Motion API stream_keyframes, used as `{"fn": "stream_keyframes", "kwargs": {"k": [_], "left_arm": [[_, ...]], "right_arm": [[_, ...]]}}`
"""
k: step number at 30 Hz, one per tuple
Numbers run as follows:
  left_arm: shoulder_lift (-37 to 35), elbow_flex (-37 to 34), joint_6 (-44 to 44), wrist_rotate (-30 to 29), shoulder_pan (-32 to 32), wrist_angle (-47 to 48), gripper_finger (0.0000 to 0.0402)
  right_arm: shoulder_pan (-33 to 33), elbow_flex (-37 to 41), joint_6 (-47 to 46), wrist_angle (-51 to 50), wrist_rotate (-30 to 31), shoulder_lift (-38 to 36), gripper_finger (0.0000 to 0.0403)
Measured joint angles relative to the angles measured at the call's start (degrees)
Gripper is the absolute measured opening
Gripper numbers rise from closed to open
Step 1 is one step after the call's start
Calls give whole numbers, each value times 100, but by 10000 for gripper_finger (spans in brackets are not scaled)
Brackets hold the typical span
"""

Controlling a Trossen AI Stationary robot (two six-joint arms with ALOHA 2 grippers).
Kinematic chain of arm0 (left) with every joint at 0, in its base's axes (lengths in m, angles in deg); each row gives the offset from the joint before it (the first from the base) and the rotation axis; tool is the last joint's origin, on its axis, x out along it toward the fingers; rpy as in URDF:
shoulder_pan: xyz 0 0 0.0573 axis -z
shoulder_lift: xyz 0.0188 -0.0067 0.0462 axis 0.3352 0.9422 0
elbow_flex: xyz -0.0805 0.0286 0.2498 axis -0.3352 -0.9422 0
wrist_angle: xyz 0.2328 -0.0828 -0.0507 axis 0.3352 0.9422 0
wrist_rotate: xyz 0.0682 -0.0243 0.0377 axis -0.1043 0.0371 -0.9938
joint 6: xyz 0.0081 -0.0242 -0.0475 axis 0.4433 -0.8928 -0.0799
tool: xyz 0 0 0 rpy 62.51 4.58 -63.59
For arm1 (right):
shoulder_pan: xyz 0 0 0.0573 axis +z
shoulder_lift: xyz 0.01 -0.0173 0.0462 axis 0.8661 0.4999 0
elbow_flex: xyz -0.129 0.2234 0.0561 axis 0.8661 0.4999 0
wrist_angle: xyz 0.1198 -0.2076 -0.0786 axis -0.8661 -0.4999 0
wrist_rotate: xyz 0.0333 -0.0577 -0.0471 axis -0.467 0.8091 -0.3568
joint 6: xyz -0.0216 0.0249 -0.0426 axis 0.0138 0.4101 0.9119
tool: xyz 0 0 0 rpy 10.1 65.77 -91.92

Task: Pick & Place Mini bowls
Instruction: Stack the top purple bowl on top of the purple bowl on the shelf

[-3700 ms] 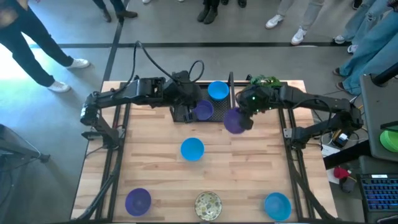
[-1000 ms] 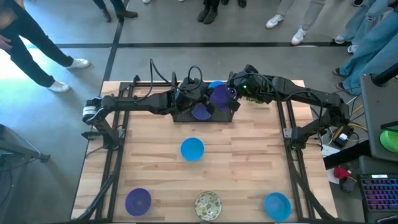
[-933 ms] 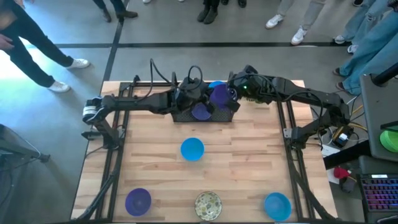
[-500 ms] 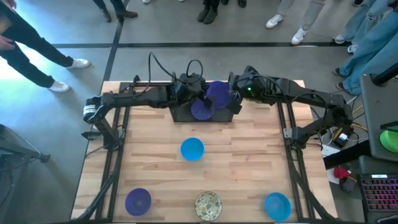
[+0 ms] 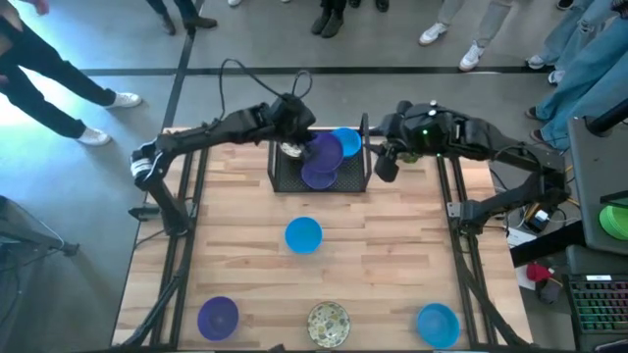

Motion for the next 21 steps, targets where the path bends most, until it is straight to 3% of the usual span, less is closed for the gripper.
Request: {"fn": "stream_keyframes", "kwargs": {"k": [4, 8, 21], "left_arm": [[0, 2, 718, 475, -237, 255, 1], [0, 0, 1240, 525, -308, 394, 0], [811, -25, 1193, 496, -311, 335, 0]], "right_arm": [[-1, 0, -6, -2, -36, -97, 185], [-1, 0, -20, -2, -37, -134, 183], [-1, 0, -165, -2, -37, -120, 182]]}}
